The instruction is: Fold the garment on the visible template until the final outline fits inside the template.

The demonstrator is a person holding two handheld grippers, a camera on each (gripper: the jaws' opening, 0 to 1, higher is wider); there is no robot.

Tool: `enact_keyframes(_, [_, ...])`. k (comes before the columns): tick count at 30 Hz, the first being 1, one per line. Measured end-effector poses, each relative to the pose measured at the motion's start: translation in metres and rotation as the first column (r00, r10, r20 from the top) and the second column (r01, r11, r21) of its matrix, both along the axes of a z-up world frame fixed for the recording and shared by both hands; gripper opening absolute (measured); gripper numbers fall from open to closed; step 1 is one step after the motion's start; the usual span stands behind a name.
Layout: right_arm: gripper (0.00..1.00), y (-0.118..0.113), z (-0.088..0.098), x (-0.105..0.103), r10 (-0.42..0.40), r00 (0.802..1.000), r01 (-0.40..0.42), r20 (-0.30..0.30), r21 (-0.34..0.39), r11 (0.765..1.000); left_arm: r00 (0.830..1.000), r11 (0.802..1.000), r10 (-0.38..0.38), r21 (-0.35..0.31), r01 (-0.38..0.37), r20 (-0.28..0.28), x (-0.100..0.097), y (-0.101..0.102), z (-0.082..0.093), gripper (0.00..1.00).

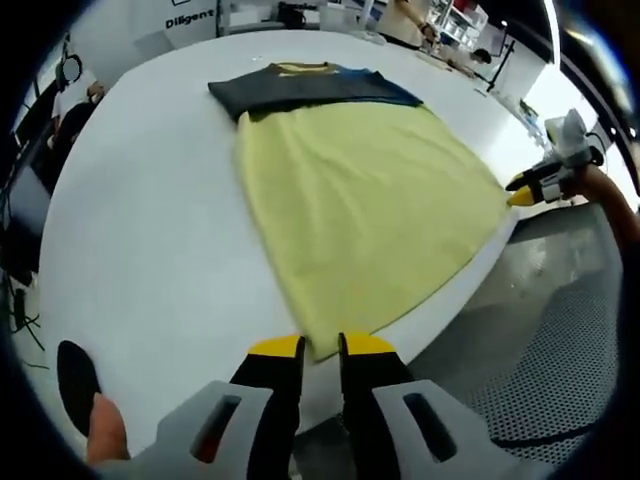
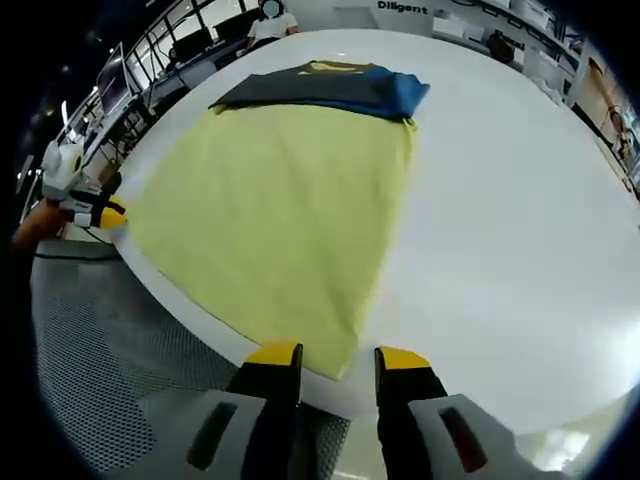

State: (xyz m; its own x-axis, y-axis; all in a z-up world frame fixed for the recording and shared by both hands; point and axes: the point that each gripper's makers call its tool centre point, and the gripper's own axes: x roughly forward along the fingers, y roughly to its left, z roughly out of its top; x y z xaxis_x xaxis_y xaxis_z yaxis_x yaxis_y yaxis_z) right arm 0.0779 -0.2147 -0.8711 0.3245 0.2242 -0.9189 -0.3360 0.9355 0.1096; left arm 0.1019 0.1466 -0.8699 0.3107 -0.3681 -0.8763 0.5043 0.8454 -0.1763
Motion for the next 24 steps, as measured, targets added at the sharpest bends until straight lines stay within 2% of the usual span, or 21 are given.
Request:
enact_keyframes(7, [0.21,0.009,0.0,-0.001,0.001,1.0,-0.001,-0.017,0.019,1.0,1.0,1.0,0.009,-0.009,-0.009,-0.001,0.0,-0.003,0.001,0.09])
enact_keyframes(19, [0.14,0.01,0.0,-0.001,-0.003,1.0,0.004,-0.028,0.032,0.999,1.0,1.0,-0.009,-0.01,0.009,-0.007,-0.003,-0.009,0.004,0.02])
enact_keyframes(24, [0.07,0.007,0.0,-0.002,0.01,0.999,-0.01,-0.03,0.015,1.0,1.0,1.0,-0.015,-0.003,0.015,-0.003,-0.002,-0.008,0.004,0.01])
